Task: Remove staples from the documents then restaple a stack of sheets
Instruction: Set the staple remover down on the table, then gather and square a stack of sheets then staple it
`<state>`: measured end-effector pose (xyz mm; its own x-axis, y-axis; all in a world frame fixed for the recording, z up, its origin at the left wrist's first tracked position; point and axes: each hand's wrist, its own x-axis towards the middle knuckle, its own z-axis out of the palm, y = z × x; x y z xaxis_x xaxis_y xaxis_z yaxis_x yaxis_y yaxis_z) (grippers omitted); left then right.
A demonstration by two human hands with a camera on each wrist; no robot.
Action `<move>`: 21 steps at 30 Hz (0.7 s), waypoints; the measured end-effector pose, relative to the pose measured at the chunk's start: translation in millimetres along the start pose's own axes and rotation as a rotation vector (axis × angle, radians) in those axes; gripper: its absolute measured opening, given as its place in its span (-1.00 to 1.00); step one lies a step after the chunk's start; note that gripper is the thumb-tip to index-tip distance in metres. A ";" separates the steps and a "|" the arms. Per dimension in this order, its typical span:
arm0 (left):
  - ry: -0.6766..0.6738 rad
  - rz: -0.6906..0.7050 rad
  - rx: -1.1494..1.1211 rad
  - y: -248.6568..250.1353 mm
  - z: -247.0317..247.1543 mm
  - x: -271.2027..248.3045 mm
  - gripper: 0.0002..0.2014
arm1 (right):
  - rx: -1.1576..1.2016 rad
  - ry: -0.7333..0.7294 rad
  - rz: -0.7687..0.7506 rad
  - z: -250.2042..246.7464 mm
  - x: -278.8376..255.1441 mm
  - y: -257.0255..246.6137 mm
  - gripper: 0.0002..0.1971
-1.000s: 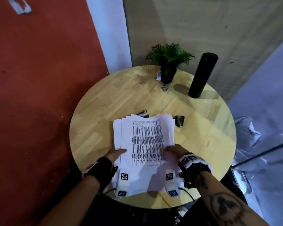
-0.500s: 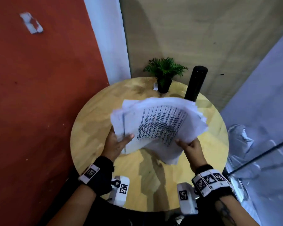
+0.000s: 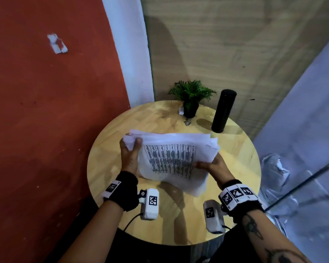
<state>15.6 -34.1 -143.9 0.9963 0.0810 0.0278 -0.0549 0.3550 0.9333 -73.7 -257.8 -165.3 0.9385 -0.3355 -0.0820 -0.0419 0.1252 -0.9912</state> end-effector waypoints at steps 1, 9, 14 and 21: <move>0.044 0.024 0.000 4.6 3.7 1.3 -0.07 | -0.008 0.018 -0.018 -0.5 0.4 0.7 -0.31; 0.212 0.043 0.006 28.2 45.7 0.0 -0.19 | -0.111 0.302 -0.134 14.6 -13.0 -2.6 -0.61; 0.174 0.064 0.219 27.8 37.6 -9.4 -0.21 | 0.008 0.251 -0.154 26.2 -20.0 -3.8 -0.53; 0.165 0.046 0.361 29.1 35.6 2.1 -0.62 | -0.060 0.203 -0.189 27.2 -21.8 -12.7 -0.44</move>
<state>18.4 -56.7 -103.9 0.9678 0.2481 0.0421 -0.0435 0.0001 0.9991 -84.2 -226.7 -148.1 0.8442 -0.5282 0.0915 0.1013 -0.0105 -0.9948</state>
